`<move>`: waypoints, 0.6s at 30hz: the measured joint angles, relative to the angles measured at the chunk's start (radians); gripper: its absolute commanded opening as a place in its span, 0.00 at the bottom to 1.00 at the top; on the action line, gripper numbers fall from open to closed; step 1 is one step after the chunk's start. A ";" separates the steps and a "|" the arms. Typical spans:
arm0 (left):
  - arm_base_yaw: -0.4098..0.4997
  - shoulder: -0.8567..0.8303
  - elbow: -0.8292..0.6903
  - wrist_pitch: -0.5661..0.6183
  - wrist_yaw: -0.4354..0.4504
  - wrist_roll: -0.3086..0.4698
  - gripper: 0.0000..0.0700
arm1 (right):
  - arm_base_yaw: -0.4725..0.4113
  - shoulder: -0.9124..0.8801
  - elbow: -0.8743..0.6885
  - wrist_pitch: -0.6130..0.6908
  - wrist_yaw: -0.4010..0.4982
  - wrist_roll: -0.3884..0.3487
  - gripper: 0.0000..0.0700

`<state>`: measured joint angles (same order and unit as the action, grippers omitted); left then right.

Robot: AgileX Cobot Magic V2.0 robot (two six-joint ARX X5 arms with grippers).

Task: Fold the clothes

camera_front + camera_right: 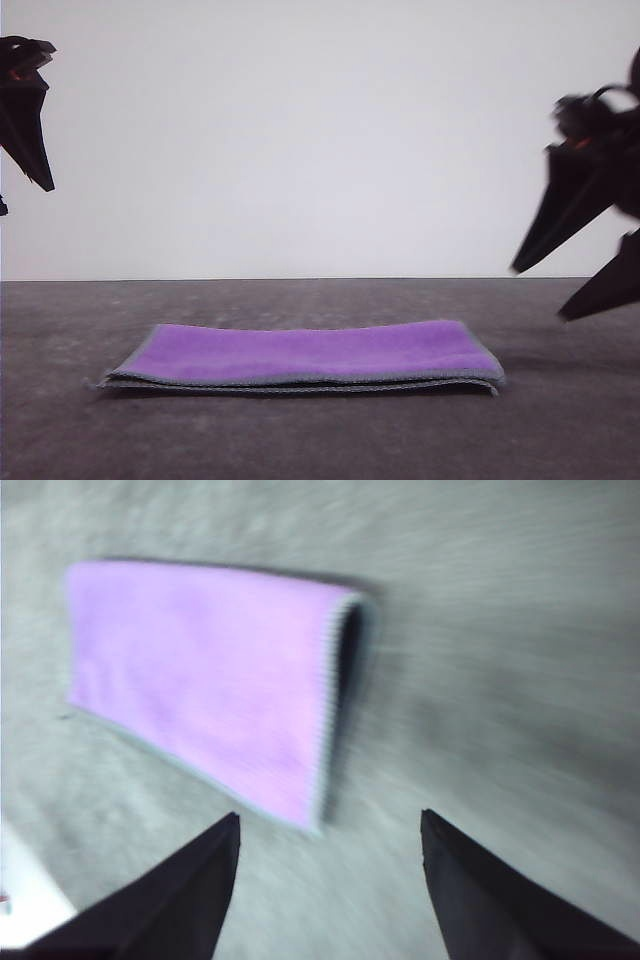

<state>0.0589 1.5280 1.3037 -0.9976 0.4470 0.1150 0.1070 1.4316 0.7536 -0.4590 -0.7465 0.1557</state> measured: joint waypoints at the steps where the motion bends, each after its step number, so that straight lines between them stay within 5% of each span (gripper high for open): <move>1: 0.000 0.000 0.000 0.000 0.000 0.000 0.46 | 0.010 0.024 0.000 0.019 -0.005 0.012 0.52; 14: 0.000 0.000 0.000 0.011 0.038 -0.003 0.46 | 0.116 0.226 0.000 0.274 -0.098 0.148 0.52; 16: 0.000 0.000 0.000 0.012 0.043 -0.003 0.46 | 0.133 0.237 0.000 0.301 -0.106 0.170 0.46; 18: 0.000 0.000 0.000 0.012 0.045 -0.003 0.46 | 0.141 0.241 0.000 0.312 -0.102 0.182 0.28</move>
<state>0.0586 1.5280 1.3037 -0.9853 0.4920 0.1116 0.2475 1.6725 0.7540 -0.1474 -0.8483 0.3376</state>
